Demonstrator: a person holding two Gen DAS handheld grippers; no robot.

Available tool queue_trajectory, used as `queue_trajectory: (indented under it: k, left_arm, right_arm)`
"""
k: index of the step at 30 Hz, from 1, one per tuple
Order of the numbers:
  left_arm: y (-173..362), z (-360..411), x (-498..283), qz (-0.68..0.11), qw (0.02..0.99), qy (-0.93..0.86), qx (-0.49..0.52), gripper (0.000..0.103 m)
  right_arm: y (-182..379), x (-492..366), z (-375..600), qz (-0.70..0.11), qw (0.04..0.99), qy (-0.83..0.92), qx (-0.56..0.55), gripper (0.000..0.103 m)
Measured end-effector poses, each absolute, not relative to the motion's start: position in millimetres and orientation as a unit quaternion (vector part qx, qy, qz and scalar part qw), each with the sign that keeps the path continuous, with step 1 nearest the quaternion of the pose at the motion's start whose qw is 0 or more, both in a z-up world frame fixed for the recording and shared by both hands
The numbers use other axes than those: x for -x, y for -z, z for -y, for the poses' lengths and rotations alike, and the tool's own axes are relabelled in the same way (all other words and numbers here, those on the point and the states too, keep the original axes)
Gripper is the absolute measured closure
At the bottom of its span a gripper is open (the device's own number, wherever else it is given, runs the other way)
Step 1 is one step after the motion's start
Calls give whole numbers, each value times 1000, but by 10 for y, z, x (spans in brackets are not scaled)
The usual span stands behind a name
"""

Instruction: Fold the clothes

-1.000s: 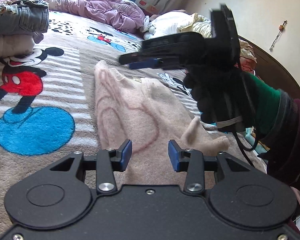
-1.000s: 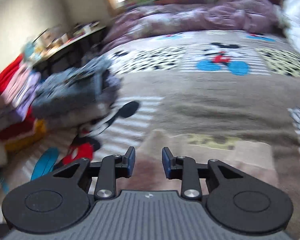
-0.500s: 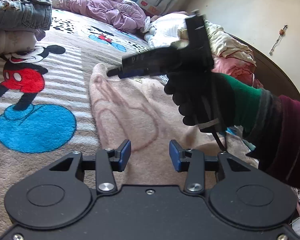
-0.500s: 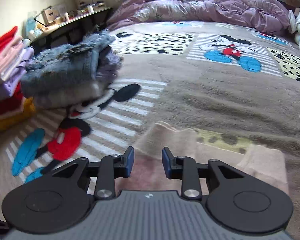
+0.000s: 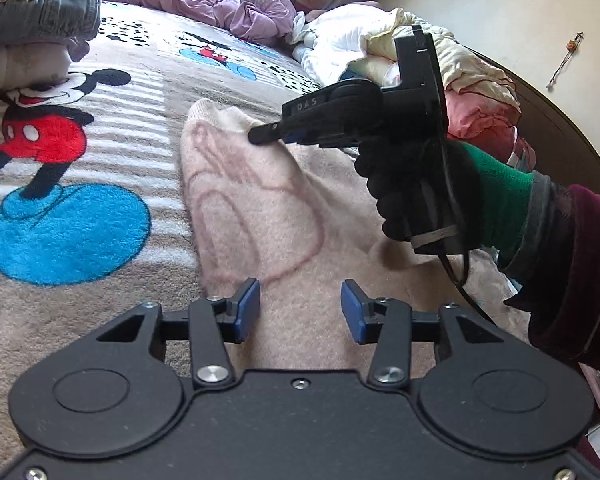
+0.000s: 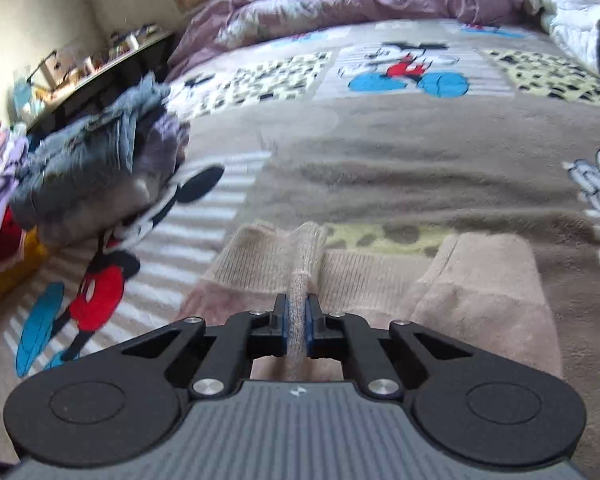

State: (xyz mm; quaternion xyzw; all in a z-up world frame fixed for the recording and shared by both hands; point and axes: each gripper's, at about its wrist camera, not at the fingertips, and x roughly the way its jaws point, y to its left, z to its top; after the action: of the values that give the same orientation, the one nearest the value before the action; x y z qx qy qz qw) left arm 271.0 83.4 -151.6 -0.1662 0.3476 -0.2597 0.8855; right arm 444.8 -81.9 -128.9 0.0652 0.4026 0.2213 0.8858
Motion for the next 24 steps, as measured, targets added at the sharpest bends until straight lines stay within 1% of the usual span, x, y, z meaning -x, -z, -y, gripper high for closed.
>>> queue_trajectory:
  k: [5,6,7,12,17,21,24]
  left_arm:
    - [1533,-811,-2712,-352,885,263,157,57]
    - [1535,-822,-2709,-352,884,264,160,57]
    - [1528,-817,-2700,-349,884,266,159,57]
    - [1489,-780,-2651,-335,887,277,155,57]
    - [1466,-742,-2606,-328,891,277,145,57]
    - [1457,-755,-2564,-324,897,266,141,57]
    - [1432,-674,-2479,-316,902,271,111,57]
  right_arm:
    - [1371,-4409,771,-404,890,-208,-25,93]
    - [1329,-4397,748,-402,892,-204,-16,88]
    - [1257,-4373,732,-399,895,-202,-7,81]
    - [788,-4024,676,-360,899,-247,28,81]
    - [387,-3461,785,-323,901,-289,13,82]
    - [333,-2946,965,-313,905,-289,-3,82]
    - [454,-2550,1103,-314,905,-286,-16,82]
